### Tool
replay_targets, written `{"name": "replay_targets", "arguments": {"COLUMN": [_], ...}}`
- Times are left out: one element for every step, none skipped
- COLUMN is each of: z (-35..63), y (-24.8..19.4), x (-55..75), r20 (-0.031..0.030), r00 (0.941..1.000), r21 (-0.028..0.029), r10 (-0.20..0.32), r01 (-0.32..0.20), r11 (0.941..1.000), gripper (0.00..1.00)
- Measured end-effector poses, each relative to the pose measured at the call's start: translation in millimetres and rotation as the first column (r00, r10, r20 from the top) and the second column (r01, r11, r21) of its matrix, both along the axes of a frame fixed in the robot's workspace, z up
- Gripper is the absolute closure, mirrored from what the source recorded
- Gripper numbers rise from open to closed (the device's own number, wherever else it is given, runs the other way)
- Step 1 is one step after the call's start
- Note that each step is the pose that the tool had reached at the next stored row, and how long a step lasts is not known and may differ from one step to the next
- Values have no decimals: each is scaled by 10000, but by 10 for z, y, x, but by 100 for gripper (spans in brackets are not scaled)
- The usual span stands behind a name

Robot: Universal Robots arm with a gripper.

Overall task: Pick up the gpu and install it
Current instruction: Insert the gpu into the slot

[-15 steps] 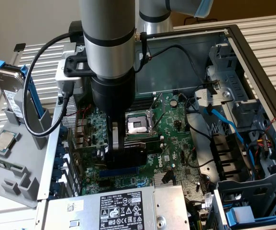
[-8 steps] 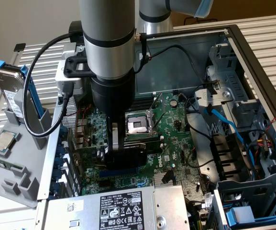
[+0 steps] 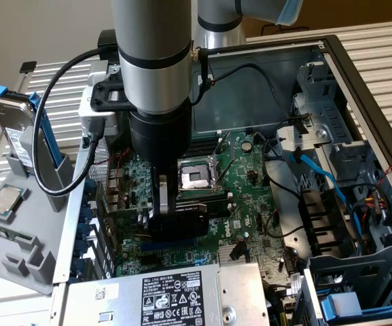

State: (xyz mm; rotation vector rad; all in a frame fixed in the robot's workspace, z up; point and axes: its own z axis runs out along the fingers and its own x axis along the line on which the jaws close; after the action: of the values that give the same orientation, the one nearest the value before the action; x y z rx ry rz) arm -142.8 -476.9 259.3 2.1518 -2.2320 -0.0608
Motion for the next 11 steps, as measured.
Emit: {"name": "replay_targets", "arguments": {"z": [-3, -3, -3, -3, -5, -8, -11, -14, -15, -15, -15], "y": [-3, -2, -2, -3, -3, -3, -3, -3, -3, -3, -3], "x": [0, 0, 0, 0, 0, 0, 0, 0, 0, 0, 0], "r20": [0, 0, 0, -1, -1, 0, 1, 0, 0, 0, -1], "r00": [10000, 10000, 10000, 10000, 10000, 10000, 10000, 10000, 10000, 10000, 10000], "r21": [0, 1, 0, -1, -2, -2, -4, -5, -7, -7, -8], "r10": [6, 6, 6, 6, 6, 6, 7, 7, 6, 7, 6], "r01": [-6, -6, -6, -6, -6, -6, -7, -7, -6, -7, -6], "r11": [10000, 10000, 10000, 10000, 10000, 10000, 10000, 10000, 10000, 10000, 10000], "gripper": [73, 73, 73, 73, 73, 73, 73, 73, 73, 73, 73]}}
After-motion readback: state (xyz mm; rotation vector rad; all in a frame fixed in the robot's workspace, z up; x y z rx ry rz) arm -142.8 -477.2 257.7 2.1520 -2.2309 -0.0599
